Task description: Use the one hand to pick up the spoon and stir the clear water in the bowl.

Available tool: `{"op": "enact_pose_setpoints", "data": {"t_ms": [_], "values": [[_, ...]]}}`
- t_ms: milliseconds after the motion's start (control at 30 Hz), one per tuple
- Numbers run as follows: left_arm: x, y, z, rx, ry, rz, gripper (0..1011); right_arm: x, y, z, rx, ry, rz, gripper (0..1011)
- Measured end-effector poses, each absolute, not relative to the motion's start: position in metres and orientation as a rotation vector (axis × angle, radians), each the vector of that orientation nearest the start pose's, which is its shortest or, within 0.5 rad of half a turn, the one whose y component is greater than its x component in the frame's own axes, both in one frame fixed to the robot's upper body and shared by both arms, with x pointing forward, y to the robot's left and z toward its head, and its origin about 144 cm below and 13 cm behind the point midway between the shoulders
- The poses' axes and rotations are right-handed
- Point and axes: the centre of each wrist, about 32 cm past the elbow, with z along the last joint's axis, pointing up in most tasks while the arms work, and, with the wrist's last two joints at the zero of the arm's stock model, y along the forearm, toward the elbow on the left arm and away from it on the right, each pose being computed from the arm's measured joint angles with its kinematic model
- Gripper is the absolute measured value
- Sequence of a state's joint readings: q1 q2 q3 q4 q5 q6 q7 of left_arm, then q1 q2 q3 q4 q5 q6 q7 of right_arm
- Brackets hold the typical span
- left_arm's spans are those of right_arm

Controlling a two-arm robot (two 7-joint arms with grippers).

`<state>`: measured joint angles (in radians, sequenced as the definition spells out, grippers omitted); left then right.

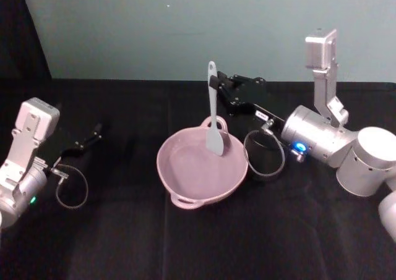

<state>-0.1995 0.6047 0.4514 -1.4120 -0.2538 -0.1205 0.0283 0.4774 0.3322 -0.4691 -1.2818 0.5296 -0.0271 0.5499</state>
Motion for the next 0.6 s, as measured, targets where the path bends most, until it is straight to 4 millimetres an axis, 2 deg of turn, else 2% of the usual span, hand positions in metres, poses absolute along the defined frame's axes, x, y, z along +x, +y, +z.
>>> {"op": "enact_pose_setpoints", "data": {"t_ms": [300,600], "values": [[0.489,0.31,1.14,0.305,-0.285,1.248,1011,0.551,-0.23,1.199,0.08,-0.007,-0.704,114],[0.489,0.31,1.14,0.304,-0.285,1.248,1011,0.536,-0.218,1.196,0.082,0.0,-0.657,114]]}}
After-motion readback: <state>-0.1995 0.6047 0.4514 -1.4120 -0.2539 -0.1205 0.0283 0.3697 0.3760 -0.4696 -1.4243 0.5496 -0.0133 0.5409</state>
